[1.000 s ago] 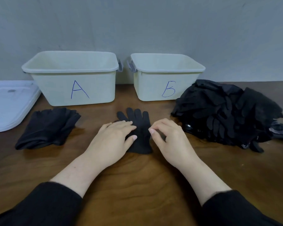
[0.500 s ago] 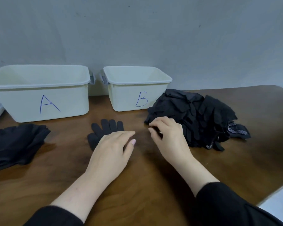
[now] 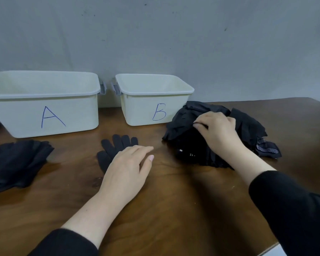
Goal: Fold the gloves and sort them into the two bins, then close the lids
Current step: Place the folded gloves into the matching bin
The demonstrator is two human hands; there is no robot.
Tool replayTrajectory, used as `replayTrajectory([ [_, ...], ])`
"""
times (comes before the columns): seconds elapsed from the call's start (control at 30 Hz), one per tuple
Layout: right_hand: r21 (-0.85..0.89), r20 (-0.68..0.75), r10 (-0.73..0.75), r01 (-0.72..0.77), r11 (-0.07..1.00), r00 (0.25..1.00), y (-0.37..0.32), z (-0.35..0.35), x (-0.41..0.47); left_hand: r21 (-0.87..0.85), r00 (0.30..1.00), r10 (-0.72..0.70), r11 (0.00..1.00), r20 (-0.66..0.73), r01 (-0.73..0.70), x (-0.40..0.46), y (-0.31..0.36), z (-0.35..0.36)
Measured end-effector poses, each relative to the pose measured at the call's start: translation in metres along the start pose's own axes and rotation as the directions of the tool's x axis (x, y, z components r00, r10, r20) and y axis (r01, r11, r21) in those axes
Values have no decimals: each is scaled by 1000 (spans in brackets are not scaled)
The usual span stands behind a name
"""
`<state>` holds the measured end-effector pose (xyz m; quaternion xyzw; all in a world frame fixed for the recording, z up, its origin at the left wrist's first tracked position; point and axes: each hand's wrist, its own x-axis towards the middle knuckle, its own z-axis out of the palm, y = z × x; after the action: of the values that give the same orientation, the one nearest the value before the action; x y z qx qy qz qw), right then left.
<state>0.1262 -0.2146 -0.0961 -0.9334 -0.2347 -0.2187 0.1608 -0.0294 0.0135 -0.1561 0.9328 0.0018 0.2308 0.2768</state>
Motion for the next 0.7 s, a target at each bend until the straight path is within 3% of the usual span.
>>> replayTrajectory([
  [0.13, 333, -101, 126, -86, 939, 987, -28, -35, 16, -21, 1000, 2, 1000, -24, -3, 0, 0, -2],
  [0.3, 592, 156, 182, -239, 769, 971, -61, -56, 28, -260, 989, -100, 963, -105, 70, -2, 0, -8],
  [0.4, 642, 288, 88, -260, 721, 954, -82, -49, 16, -508, 981, -170, 855, -92, 100, -4, -1, -16],
  [0.47, 647, 319, 53, -258, 717, 946, -94, -39, 8, -579, 985, -168, 807, -37, 116, -5, -1, -21],
  [0.57, 698, 340, 26, -271, 663, 940, -111, -26, -3, -540, 979, -204, 821, 22, 183, -9, -5, -23],
  [0.7, 724, 397, -23, -298, 622, 917, -123, -12, -5, -473, 962, -273, 852, -32, 226, -10, -17, -28],
])
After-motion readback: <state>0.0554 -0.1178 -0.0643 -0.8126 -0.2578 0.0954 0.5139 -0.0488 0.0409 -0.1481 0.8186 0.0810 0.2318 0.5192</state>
